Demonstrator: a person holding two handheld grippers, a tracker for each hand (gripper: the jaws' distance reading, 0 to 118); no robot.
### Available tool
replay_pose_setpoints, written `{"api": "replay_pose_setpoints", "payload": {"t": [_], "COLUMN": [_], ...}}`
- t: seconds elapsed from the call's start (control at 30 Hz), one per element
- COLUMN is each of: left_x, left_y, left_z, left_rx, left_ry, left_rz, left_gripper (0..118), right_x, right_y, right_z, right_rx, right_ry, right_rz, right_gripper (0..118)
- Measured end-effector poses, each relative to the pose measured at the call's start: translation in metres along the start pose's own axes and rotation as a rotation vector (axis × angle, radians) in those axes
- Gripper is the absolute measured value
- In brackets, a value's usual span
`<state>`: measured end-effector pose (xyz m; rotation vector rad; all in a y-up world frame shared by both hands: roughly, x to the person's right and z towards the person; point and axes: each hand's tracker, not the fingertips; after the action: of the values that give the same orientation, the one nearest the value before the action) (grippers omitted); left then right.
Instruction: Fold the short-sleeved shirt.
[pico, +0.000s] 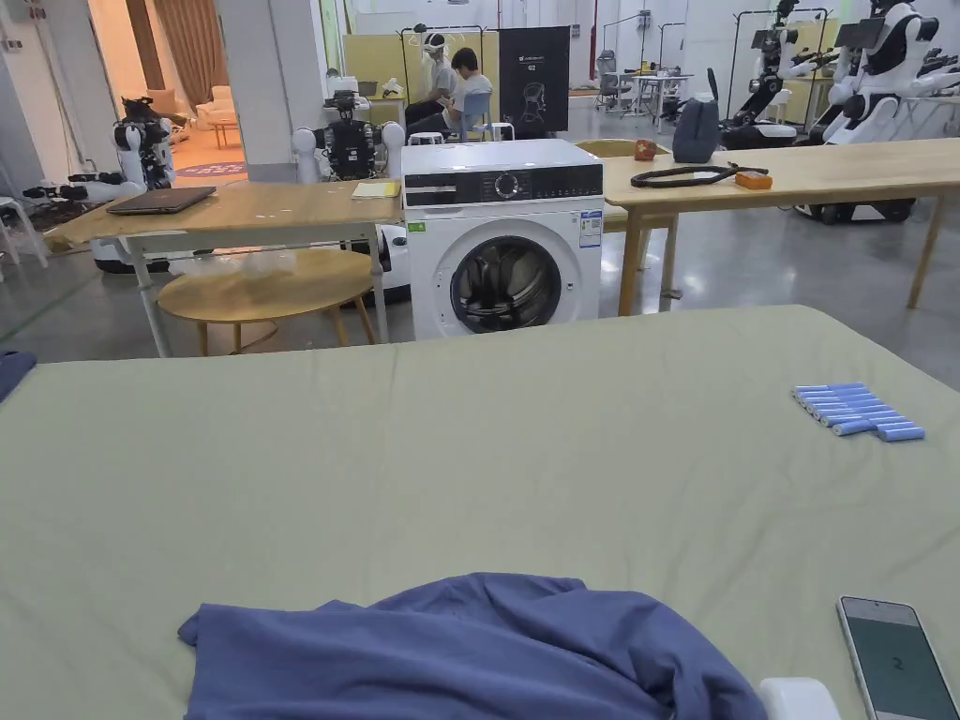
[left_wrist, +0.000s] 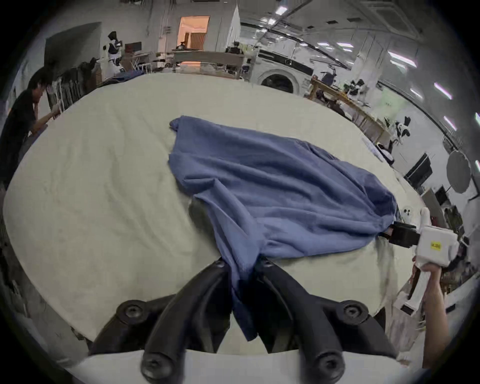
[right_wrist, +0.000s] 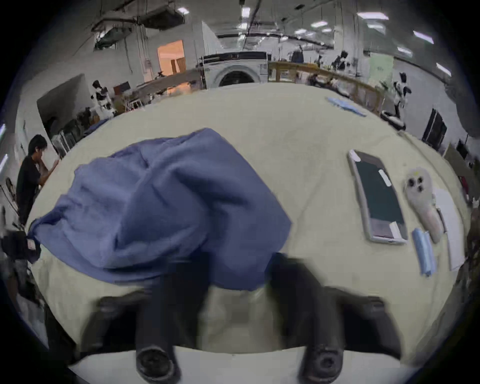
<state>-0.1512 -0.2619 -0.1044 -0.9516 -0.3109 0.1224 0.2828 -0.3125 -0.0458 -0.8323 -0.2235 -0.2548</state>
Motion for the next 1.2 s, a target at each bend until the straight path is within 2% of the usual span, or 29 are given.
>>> {"api": "replay_pose_setpoints", "payload": {"t": [0.03,0.07,0.2,0.33,0.57,0.7,0.97,1.07,1.2], "left_x": [-0.002,-0.004,-0.015,-0.018,-0.014,-0.007,0.012,0.021,0.033], "left_y": [0.001,0.002,0.018,0.048,0.147,0.217,0.354,0.395,0.430], "left_z": [0.002,0.006,0.027,0.056,0.108,0.122,0.108,0.105,0.105], "left_rx": [0.005,0.012,0.074,0.165,0.390,0.469,0.590,0.659,0.784], "left_ry": [-0.014,-0.030,-0.038,-0.069,-0.097,-0.120,-0.133,-0.144,-0.132], "left_rz": [0.016,0.038,0.062,0.065,0.029,0.019,-0.004,0.014,-0.007], "left_gripper": [9,9,9,9,9,9,9,9,9], "right_x": [0.000,-0.001,0.000,-0.007,-0.041,-0.061,-0.095,-0.108,-0.126], "right_y": [0.001,0.002,0.011,0.038,0.127,0.191,0.308,0.346,0.378], "right_z": [0.003,0.007,0.033,0.080,0.150,0.153,0.135,0.135,0.134], "right_rx": [0.016,0.029,0.070,0.195,0.393,0.482,0.617,0.709,0.827], "right_ry": [0.035,0.062,0.098,0.158,0.242,0.222,0.162,0.128,0.038], "right_rz": [-0.035,-0.066,-0.020,-0.014,0.045,0.120,0.129,0.149,0.216], "right_gripper": [8,8,7,7,7,7,7,7,7]}}
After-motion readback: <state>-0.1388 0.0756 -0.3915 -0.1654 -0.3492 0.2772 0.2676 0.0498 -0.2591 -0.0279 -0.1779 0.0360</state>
